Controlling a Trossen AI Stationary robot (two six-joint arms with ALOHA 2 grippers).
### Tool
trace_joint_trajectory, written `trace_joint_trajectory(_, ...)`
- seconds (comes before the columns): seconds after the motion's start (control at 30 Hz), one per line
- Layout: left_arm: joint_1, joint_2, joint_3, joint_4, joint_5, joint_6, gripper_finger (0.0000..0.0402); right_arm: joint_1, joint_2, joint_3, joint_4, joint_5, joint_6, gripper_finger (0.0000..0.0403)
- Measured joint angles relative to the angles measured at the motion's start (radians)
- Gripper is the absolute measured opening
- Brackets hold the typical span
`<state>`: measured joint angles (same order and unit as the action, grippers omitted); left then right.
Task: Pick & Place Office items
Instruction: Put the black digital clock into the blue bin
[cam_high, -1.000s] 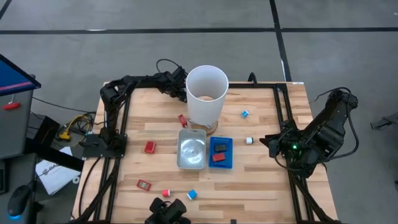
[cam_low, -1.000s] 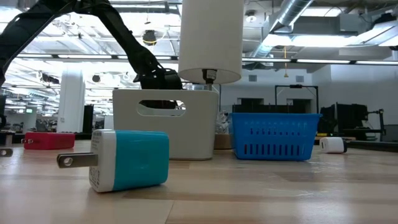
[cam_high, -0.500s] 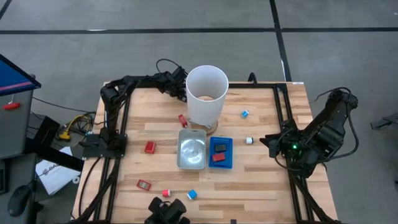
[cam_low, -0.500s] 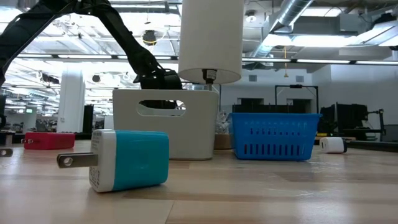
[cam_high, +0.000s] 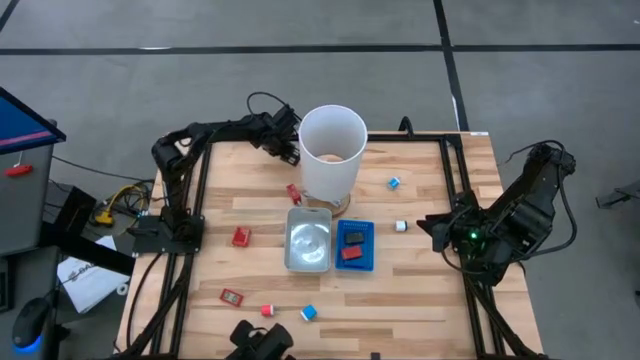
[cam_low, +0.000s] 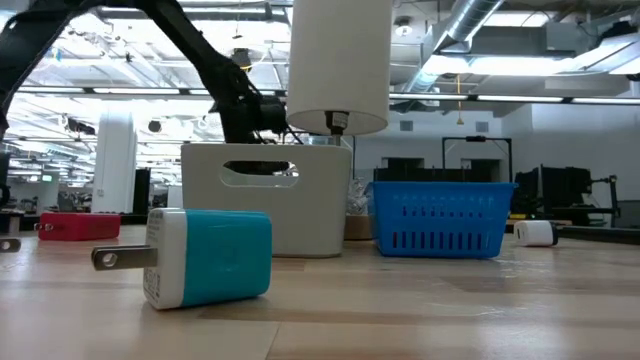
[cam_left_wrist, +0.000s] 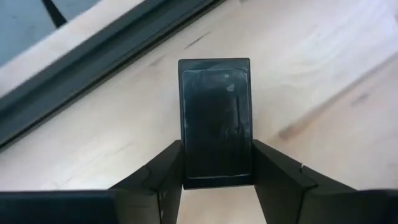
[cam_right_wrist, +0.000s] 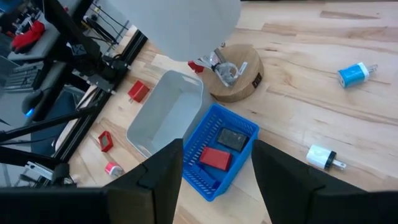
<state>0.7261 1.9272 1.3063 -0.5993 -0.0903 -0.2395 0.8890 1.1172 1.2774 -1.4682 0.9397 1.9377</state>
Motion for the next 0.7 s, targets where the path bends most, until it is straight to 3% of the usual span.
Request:
trace_joint_trajectory(0.37, 0.000, -0.296, -0.151, -0.079, 0.021, -0.004, 0.0159, 0.000, 0.001, 0.000, 0.015, 0.034, -0.002, 0.0184)
trace_joint_trajectory(0.7, -0.019, -0.575, -0.381, -0.092, 0.113, -0.143, 0.0160, 0.000, 0.001, 0.000, 0.017, 0.057, -0.009, 0.0184)
